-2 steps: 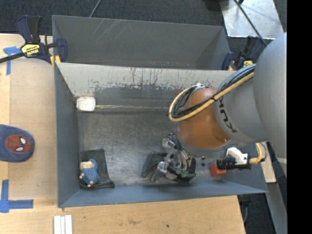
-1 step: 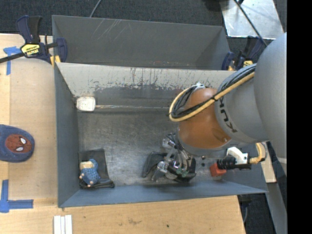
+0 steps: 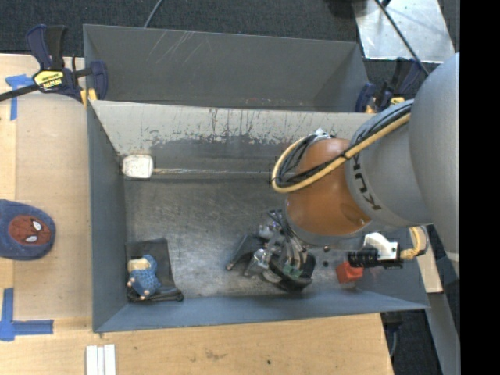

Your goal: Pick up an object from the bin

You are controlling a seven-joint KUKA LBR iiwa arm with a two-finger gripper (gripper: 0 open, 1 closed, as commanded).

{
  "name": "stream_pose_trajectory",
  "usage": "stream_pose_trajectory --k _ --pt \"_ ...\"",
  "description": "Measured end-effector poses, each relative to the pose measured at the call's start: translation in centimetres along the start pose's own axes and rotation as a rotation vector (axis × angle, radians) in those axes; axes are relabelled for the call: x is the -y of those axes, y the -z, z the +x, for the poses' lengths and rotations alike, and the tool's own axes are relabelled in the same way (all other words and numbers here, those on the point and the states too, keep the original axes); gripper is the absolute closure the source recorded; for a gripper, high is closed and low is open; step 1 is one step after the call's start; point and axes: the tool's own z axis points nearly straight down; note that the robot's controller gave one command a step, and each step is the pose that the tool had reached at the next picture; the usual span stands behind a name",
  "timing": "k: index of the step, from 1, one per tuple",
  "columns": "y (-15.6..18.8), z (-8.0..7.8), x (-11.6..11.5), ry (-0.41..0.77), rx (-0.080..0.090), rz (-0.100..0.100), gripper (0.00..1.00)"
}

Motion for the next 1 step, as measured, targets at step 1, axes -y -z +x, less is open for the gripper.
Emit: stream_pose_trajectory --k 1 --pt "3.82 -0.11 0.05 0.003 -0.013 0.005 1.00"
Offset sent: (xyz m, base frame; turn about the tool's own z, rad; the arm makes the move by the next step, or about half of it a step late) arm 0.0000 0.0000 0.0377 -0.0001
